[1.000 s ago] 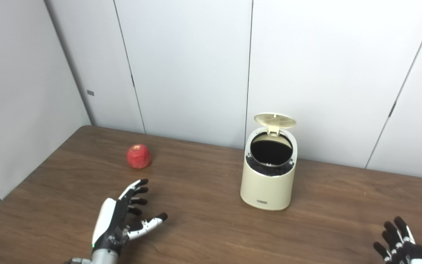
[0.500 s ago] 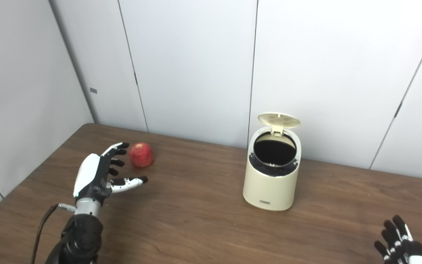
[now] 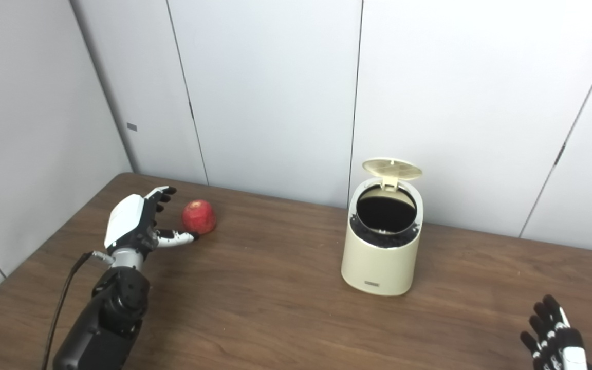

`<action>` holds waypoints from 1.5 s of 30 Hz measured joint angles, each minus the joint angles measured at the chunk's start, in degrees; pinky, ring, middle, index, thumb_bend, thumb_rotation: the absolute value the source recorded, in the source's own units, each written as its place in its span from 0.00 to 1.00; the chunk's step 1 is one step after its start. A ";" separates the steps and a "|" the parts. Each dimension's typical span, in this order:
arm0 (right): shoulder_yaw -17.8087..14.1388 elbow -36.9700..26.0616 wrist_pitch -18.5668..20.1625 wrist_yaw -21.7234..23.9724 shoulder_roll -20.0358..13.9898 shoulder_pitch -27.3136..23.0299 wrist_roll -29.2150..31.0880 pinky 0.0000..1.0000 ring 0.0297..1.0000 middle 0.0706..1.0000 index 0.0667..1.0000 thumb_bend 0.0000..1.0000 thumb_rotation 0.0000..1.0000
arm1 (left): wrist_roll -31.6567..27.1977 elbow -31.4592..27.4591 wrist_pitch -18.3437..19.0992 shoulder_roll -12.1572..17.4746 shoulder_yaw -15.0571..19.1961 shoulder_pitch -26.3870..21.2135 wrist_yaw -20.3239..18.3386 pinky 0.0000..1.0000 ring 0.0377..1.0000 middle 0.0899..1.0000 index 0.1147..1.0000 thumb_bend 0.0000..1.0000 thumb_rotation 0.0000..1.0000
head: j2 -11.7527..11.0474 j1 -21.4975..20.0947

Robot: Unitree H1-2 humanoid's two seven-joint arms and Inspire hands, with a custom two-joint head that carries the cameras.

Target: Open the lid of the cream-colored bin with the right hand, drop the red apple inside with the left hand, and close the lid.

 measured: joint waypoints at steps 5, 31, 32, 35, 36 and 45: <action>0.32 -0.72 0.28 -0.03 0.06 0.00 0.51 1.00 1.00 1.00 1.00 0.60 1.00 | 4.50 5.76 0.75 1.87 -4.35 -2.12 1.11 0.55 0.75 0.81 0.84 0.87 0.32 | 0.00 -0.44; 0.88 -0.76 0.30 -1.08 1.26 0.19 -2.00 0.98 0.99 0.97 1.00 0.47 1.00 | -4.79 15.69 5.68 3.03 -5.20 -13.95 -9.05 0.58 0.72 0.80 0.79 0.90 0.30 | 0.00 -2.02; 0.81 -0.76 0.30 -1.10 1.28 0.27 -1.98 0.98 0.99 0.96 1.00 0.48 1.00 | -4.71 15.92 5.84 3.04 -5.40 -14.42 -10.34 0.57 0.71 0.80 0.79 0.90 0.30 | 0.00 -2.02; 0.60 -0.76 0.30 -1.31 1.39 0.35 -1.93 0.98 0.99 0.96 1.00 0.49 1.00 | -3.13 16.53 5.94 3.10 -6.35 -15.48 -13.83 0.57 0.72 0.80 0.78 0.90 0.29 | 0.09 -2.11; 0.57 -0.76 0.30 -1.36 1.39 0.36 -1.94 0.97 0.98 0.96 0.99 0.48 1.00 | -2.33 16.90 5.93 3.11 -6.74 -15.70 -14.78 0.58 0.73 0.81 0.77 0.90 0.26 | 0.09 -2.20; 0.66 -0.94 0.29 -2.34 1.68 0.55 -2.55 0.98 1.00 0.98 1.00 0.49 1.00 | -0.20 19.44 5.98 3.12 -6.11 -17.46 -18.68 0.57 0.70 0.75 0.73 0.86 0.17 | 0.26 -2.55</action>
